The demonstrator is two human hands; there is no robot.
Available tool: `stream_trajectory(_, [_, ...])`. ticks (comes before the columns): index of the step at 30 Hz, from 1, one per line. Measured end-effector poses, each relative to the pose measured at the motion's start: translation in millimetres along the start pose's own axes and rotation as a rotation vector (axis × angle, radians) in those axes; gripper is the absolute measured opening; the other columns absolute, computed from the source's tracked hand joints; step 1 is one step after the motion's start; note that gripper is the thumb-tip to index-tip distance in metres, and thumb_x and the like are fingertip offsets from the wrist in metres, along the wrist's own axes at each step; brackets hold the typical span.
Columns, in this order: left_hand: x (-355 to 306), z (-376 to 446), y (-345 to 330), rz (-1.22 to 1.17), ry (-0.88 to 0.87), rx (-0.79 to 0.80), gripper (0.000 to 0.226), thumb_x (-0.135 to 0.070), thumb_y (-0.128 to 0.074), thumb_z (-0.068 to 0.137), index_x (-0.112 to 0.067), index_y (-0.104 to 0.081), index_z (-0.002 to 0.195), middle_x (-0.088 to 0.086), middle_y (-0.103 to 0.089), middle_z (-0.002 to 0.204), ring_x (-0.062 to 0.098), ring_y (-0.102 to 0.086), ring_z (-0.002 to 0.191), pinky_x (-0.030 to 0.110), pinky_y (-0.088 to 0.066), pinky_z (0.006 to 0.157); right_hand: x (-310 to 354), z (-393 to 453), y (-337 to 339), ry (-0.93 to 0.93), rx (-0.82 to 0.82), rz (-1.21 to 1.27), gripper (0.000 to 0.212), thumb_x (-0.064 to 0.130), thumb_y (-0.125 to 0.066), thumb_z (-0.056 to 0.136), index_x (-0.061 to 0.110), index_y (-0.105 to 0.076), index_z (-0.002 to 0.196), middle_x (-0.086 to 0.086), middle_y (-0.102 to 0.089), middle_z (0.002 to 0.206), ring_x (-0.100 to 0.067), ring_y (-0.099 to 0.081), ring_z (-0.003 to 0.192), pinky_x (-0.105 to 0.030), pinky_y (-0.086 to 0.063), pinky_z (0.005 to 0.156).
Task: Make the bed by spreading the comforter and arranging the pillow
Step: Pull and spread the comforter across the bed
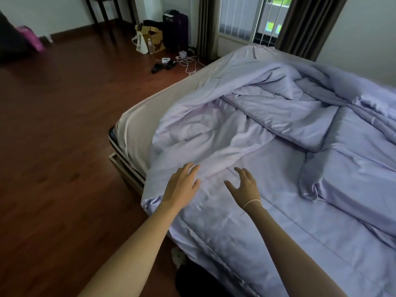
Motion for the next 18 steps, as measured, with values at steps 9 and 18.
stream_trajectory(9, [113.7,94.2,-9.4,-0.042,-0.039,0.101,0.048,-0.036,-0.049,0.094,-0.013,-0.046,0.136,0.01,-0.045,0.14,0.028,-0.05,0.123,0.039,-0.047,0.097,-4.0,106.5,-67.6,-0.263,0.044,0.019,0.08,0.059,-0.064,0.078,0.027,-0.031,0.144,-0.014,-0.023,0.155,-0.035,-0.027,0.139,-0.049,-0.03,0.111])
stream_trajectory(18, [221.9,176.2,22.5,-0.039,-0.033,0.125,0.061,-0.049,-0.036,0.089,-0.012,-0.047,0.136,0.009,-0.049,0.138,0.028,-0.049,0.124,0.037,-0.044,0.098,-3.8,237.2,-82.6,-0.562,0.049,-0.051,0.104,0.064,-0.068,0.07,0.046,0.0,0.147,-0.002,0.012,0.159,-0.035,-0.001,0.145,-0.064,-0.024,0.108])
Point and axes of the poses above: each hand's wrist, its own z-axis towards the middle knuckle, its own y-axis out of the back of the hand, x = y × z, the point moved 10 cm from there along z, towards the middle knuckle
